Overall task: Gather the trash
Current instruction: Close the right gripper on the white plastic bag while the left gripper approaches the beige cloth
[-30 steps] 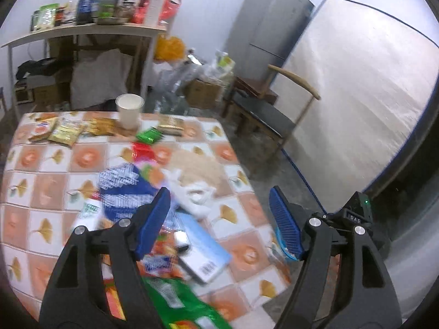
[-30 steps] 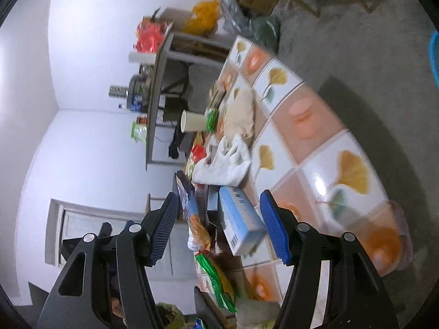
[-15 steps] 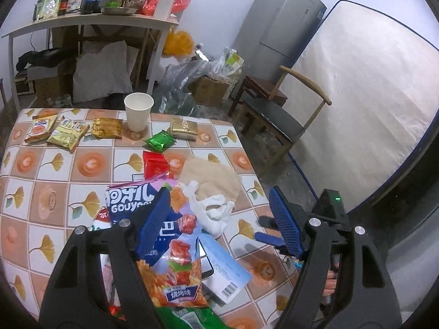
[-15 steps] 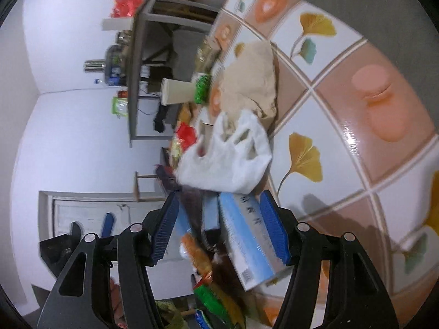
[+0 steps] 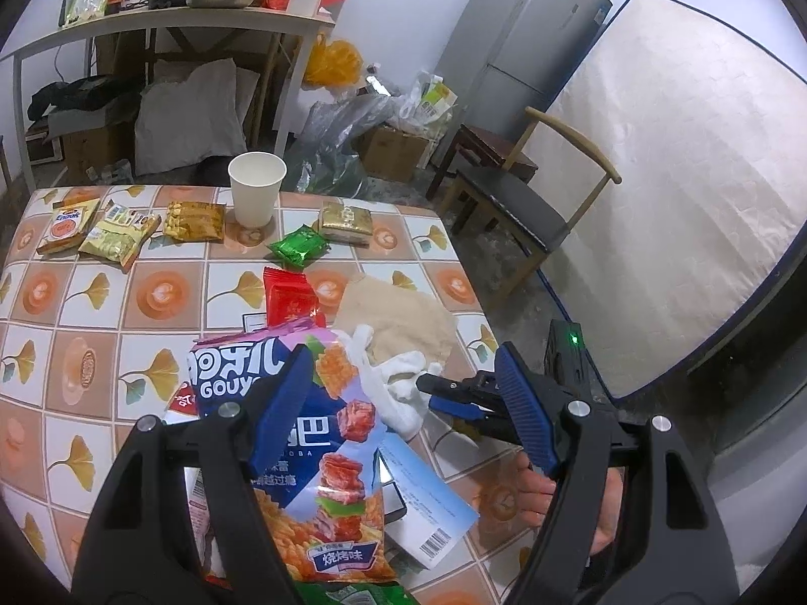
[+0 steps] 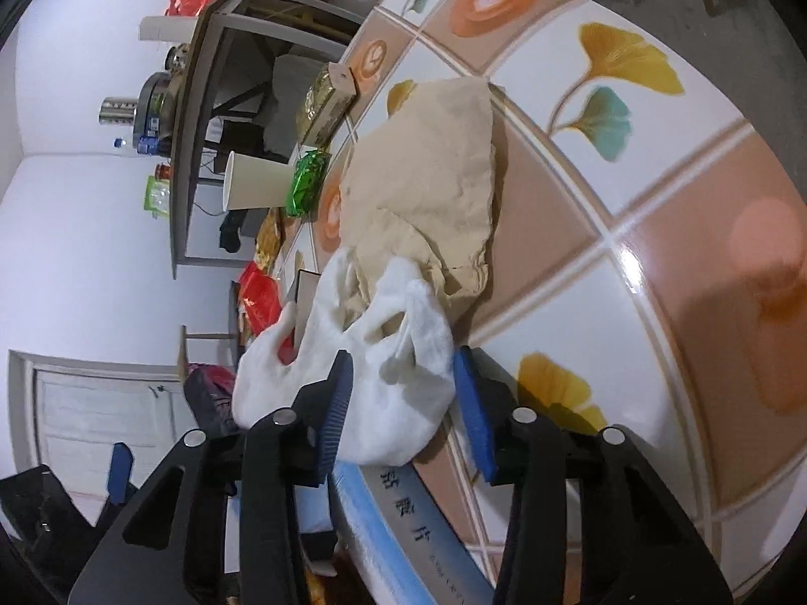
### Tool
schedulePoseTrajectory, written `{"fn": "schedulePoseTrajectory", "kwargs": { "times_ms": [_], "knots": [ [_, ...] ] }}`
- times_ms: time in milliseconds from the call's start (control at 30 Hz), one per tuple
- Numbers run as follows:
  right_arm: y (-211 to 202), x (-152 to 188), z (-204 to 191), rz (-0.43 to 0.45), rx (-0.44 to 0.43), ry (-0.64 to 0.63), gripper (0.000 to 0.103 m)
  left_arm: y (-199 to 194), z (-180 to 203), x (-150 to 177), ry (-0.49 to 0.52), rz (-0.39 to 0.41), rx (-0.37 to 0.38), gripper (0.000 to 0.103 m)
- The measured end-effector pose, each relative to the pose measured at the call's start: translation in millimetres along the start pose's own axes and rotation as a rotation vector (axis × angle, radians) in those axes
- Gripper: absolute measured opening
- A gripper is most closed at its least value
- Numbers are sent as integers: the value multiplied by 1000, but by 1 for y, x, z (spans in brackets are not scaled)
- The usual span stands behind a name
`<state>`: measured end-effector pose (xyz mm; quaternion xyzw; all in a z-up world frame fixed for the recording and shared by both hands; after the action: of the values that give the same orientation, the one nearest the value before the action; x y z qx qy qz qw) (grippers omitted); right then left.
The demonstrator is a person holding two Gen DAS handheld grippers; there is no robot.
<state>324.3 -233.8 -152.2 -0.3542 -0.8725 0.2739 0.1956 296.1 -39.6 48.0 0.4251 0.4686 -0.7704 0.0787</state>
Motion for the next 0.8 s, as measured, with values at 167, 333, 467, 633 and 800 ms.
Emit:
{"fn": "schedulePoseTrajectory", "kwargs": {
  "times_ms": [167,333,467,633,800],
  "knots": [
    [0,5,5,-3,14,-19,11,4,-2,-4,12,-11,-11,70],
    [-12,10,3,-2,-31,-53,4,15,5,-17,56,-31,-14,70],
    [-27,17,-3,8,-58,-99,3,25,15,-29,103,-57,-17,70],
    [-46,19,-5,25,-85,-126,3,39,30,-39,138,-84,8,70],
    [-45,6,0,42,-54,-116,6,59,41,-42,143,-132,32,70]
  ]
}}
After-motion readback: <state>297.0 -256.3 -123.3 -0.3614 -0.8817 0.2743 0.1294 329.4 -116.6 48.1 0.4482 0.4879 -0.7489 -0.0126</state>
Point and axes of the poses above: each gripper's, at about its wrist camera, not at the fingertips, and y roughly the way its jaws point, z to its right, x to its underside, the point moved 8 cm from there along y, roughly the way its jaws point, and after that the axes turned 15 degrees about y, right-handed, at the moved point
